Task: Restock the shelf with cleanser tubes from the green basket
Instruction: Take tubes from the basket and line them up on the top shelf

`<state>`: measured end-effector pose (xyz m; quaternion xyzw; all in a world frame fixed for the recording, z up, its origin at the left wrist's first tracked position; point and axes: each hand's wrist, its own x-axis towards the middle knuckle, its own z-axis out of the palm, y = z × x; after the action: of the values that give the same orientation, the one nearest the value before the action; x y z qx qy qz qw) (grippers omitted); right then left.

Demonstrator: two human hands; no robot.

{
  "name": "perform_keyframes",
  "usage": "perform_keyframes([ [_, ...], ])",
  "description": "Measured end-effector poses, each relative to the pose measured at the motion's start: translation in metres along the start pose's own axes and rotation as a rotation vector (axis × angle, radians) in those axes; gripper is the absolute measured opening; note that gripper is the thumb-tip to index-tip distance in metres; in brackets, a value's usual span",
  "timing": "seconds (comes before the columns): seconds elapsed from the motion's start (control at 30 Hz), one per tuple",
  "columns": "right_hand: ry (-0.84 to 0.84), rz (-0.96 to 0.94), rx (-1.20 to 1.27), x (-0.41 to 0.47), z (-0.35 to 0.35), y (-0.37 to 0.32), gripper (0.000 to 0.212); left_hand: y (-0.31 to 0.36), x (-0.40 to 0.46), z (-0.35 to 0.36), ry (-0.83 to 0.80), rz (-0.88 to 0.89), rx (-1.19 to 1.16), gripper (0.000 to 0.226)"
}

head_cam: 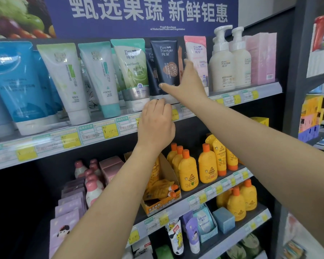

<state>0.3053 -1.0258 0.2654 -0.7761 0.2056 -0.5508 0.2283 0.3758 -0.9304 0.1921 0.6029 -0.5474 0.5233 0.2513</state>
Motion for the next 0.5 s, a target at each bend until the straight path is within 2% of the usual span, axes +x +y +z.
perform_keyframes([
  [0.13,-0.134,0.064,-0.128,0.0012,0.0062,0.0047,0.075,0.0004,0.0005,-0.0014,-0.03,-0.015,-0.019,0.029],
  [0.23,-0.137,0.071,-0.167,0.0028,0.0066,0.0053,0.066,0.0007,0.0006,-0.0023,-0.036,-0.017,-0.028,0.029],
  [0.5,-0.133,0.069,-0.184,0.0012,0.0075,0.0053,0.062,0.0002,0.0006,-0.0039,-0.076,-0.013,-0.024,0.029],
])
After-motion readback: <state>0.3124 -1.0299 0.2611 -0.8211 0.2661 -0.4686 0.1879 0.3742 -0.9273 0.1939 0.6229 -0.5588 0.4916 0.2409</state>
